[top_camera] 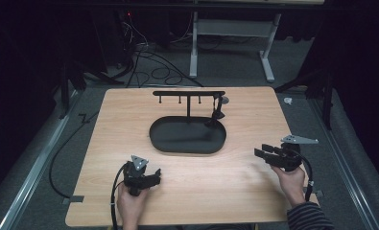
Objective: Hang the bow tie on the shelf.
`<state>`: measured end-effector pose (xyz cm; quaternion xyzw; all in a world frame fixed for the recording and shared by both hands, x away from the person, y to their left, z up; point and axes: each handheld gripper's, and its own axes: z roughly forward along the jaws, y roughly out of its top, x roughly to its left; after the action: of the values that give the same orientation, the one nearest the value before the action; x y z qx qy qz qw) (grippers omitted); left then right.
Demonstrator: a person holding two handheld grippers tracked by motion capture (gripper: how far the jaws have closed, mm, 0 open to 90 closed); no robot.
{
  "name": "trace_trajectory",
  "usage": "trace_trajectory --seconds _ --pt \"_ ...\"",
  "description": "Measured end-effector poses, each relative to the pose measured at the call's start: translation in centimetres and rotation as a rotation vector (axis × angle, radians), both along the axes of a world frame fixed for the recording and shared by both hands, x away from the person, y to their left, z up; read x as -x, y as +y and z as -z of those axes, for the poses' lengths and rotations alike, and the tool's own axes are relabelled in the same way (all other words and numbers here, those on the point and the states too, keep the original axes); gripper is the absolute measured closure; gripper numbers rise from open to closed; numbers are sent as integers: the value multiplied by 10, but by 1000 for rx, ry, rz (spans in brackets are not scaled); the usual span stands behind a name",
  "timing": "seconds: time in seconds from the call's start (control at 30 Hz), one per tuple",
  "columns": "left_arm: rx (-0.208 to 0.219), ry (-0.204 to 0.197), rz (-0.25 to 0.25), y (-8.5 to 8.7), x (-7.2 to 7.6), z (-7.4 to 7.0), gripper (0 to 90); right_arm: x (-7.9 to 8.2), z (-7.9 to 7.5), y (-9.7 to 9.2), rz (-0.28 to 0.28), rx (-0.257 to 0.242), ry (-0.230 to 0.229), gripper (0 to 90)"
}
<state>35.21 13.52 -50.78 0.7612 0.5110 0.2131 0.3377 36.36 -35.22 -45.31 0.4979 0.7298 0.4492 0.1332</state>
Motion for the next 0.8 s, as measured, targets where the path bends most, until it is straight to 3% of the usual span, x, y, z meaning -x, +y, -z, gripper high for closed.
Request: trace_trajectory --seconds 0.43,0.8 --pt "0 0 0 0 0 0 177 -2 14 7 -11 8 45 524" --pt "0 0 0 0 0 0 177 -6 28 20 -26 48 68 529"
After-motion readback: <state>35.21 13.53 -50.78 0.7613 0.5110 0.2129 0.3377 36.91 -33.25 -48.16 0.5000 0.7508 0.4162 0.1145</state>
